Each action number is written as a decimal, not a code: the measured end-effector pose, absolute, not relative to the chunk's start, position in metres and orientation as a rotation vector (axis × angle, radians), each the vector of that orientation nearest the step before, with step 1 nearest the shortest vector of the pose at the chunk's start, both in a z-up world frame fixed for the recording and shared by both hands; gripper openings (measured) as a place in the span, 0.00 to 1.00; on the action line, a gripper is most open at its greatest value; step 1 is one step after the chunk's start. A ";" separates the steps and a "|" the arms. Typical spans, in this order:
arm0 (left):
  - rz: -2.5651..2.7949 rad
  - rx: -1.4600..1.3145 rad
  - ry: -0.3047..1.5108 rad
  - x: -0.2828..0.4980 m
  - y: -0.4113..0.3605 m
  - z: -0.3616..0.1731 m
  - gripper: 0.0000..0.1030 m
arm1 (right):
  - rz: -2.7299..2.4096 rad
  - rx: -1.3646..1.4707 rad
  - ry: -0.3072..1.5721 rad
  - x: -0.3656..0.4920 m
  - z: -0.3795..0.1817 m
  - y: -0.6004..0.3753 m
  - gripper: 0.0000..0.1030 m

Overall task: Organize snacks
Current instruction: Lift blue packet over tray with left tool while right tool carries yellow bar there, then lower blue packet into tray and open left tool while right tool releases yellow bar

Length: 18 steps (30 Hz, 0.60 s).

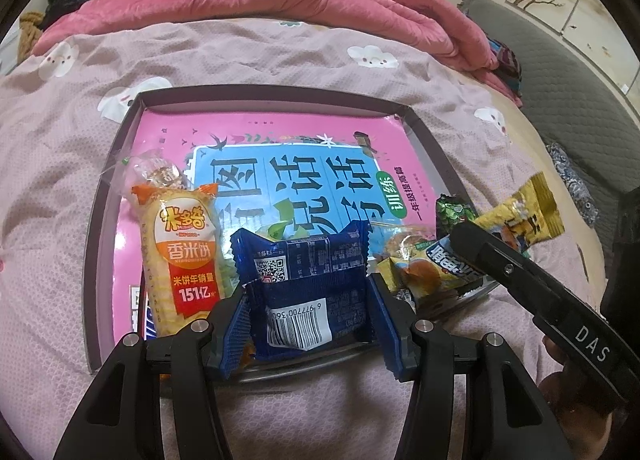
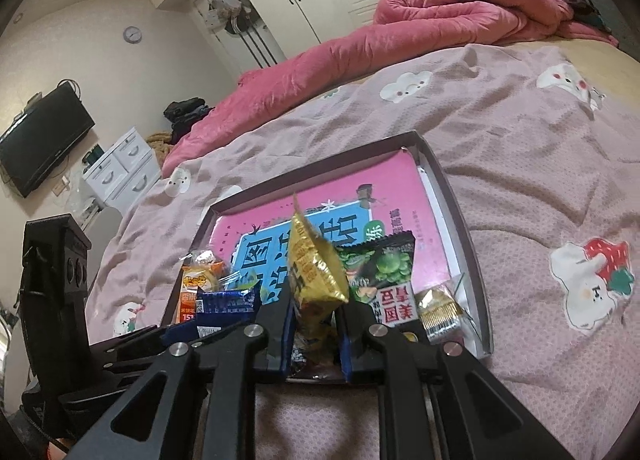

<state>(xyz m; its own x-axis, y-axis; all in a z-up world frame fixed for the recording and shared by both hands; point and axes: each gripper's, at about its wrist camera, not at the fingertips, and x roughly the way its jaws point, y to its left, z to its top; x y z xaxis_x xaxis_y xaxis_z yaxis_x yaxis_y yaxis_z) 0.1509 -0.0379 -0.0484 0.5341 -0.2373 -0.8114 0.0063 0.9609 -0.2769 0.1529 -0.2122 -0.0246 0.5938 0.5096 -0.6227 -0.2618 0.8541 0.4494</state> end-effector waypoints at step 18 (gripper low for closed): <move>-0.143 -0.257 1.001 0.149 -0.037 -0.048 0.55 | 0.479 0.452 0.788 0.166 -0.031 -0.217 0.21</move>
